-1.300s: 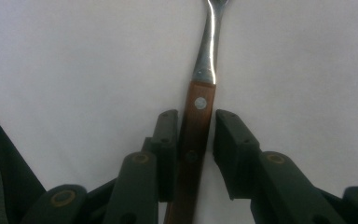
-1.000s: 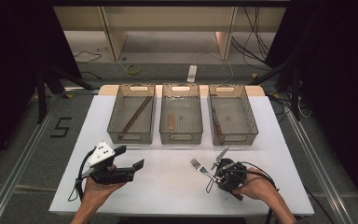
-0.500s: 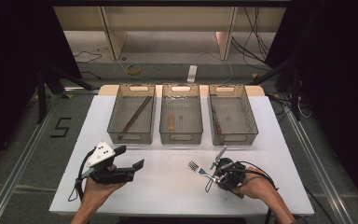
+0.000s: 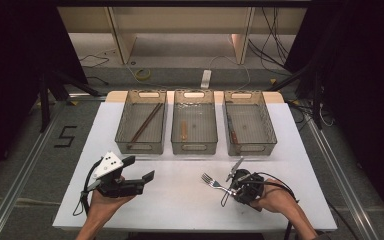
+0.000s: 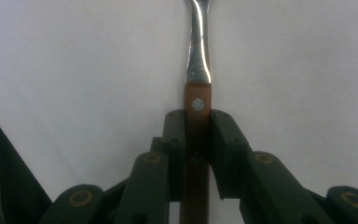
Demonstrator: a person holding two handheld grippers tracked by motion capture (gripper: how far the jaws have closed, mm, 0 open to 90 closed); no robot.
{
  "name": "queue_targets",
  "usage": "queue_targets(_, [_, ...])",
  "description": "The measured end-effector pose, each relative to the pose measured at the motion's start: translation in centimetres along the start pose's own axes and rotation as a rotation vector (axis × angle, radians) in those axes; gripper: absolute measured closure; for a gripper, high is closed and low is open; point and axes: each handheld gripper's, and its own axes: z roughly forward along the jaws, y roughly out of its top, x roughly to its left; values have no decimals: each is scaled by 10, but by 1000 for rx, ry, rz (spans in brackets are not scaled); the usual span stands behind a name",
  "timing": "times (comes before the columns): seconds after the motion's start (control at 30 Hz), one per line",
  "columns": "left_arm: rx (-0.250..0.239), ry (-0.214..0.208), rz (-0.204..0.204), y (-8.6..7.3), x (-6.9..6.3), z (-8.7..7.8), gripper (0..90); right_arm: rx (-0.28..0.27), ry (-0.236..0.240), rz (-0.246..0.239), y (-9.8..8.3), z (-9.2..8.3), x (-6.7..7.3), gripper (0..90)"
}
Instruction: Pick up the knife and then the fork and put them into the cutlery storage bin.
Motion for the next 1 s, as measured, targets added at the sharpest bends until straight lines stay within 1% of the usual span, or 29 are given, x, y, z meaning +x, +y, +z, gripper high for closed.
queue_targets(0.1, [0, 0, 0, 0, 0, 0, 149, -25, -6, 6, -1, -4, -2, 774])
queue_targets(0.17, [0, 0, 0, 0, 0, 0, 149, -39, -8, 16, -2, -7, -4, 774])
queue_targets(0.27, [0, 1, 0, 0, 0, 0, 149, -74, -4, 36, -4, -12, -7, 774])
queue_targets(0.4, [1, 2, 0, 0, 0, 0, 149, -104, -7, 45, -5, -17, -13, 774])
queue_targets(0.47, [1, 2, 0, 0, 0, 0, 149, -126, 4, 59, -7, -21, -16, 774])
queue_targets(0.5, [1, 1, -1, 0, 0, 0, 148, -138, 3, 61, -7, -22, -18, 774])
queue_targets(0.63, [1, 1, -2, 0, 0, 0, 149, -159, -11, 73, -8, -27, -21, 774])
queue_targets(0.8, [1, 1, -2, 0, 0, 1, 149, -193, -23, 69, -8, -34, -24, 774])
queue_targets(0.87, [0, 1, -3, 0, 0, 1, 149, -198, -25, 66, -6, -37, -25, 774])
queue_targets(1.0, [1, 2, -4, 0, 1, 0, 149, -224, -30, 69, -2, -42, -31, 774])
